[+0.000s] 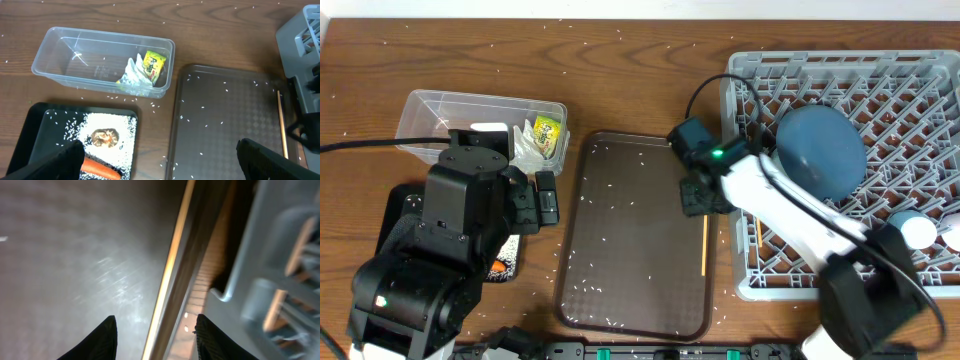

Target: Sort waste into correct bins and load items into the dishwasher rack

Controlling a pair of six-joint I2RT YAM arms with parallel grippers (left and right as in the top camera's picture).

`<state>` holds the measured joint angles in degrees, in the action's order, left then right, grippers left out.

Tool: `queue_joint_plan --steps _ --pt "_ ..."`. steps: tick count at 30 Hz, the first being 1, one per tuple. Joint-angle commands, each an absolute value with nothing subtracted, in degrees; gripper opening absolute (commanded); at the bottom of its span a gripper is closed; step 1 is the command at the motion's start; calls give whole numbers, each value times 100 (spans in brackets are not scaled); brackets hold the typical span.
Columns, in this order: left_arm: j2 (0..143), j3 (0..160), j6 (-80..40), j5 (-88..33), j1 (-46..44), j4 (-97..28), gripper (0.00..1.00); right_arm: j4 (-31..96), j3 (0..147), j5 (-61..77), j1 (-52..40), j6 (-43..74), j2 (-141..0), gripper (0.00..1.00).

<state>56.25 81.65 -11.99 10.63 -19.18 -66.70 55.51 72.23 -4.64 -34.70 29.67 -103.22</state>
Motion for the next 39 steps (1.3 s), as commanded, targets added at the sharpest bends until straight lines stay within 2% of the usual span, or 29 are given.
queue_joint_plan --steps 1,6,12,16,18,24,30,34,39 --pt "5621 8176 -1229 1031 -1887 -6685 97 5459 7196 -445 -3522 3592 -10757 44" --pt "5621 8176 -1229 1031 -1887 -6685 98 5378 7196 -399 -3522 3594 -11212 43" --pt "5621 8176 -1229 1031 -1887 -6685 98 5253 7190 -217 -3522 3498 -11452 36" --pt "5621 8176 -1229 1031 -1887 -6685 98 5100 7181 -3 -3518 3103 -11535 17" --pt "5621 8176 -1229 1031 -1887 -6685 98 4967 7183 165 -3518 2821 -11535 1" --pt "5621 8176 -1229 1031 -1887 -6685 98 4923 7255 196 -3524 2558 -11168 1" --pt "5621 8176 -1229 1031 -1887 -6685 98 4910 7336 -174 -3378 2145 -9865 1" --pt "5621 8176 -1229 1031 -1887 -6685 98 5057 7334 -985 -2932 2040 -9059 1" --pt "5621 8176 -1229 1031 -1887 -6685 98 5242 7334 -998 -2158 1634 -8777 1"
